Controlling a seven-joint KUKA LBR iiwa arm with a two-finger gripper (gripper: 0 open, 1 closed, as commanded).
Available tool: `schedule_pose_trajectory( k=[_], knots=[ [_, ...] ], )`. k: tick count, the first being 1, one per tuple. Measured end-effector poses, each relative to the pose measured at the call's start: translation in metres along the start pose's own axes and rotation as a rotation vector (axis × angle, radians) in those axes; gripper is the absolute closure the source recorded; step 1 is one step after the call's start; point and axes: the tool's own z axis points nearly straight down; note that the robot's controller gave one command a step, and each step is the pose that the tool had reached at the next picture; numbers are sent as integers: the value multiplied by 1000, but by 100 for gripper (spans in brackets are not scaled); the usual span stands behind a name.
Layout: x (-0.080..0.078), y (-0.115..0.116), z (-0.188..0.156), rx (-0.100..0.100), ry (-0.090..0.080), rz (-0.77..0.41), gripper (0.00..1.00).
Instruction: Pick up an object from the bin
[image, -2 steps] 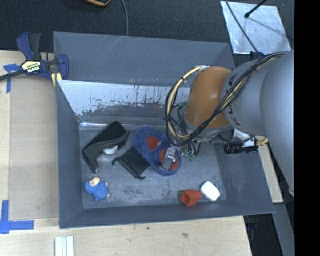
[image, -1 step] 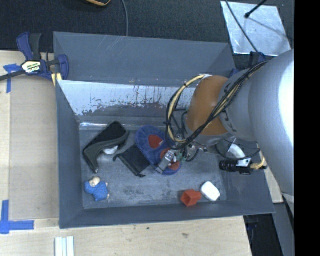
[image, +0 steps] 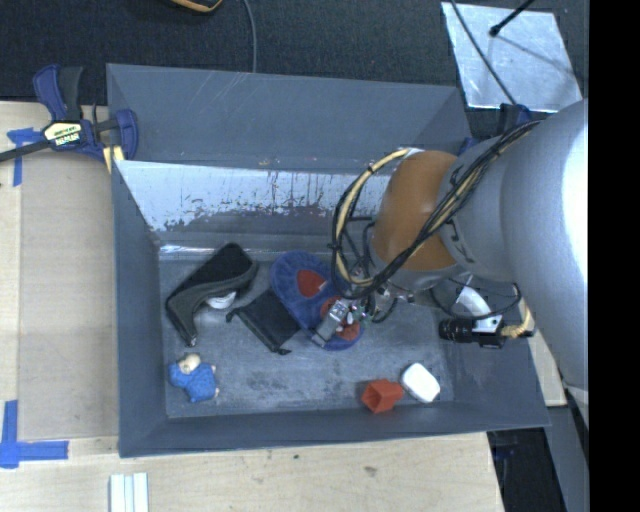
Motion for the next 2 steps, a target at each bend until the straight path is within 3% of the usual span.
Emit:
schedule_pose_trajectory(
  k=[1, 2],
  knots=[
    [-4, 1, -2, -5, -11, 2, 100],
    [-6, 2, -100, -4, -16, 0, 100]
  ],
)
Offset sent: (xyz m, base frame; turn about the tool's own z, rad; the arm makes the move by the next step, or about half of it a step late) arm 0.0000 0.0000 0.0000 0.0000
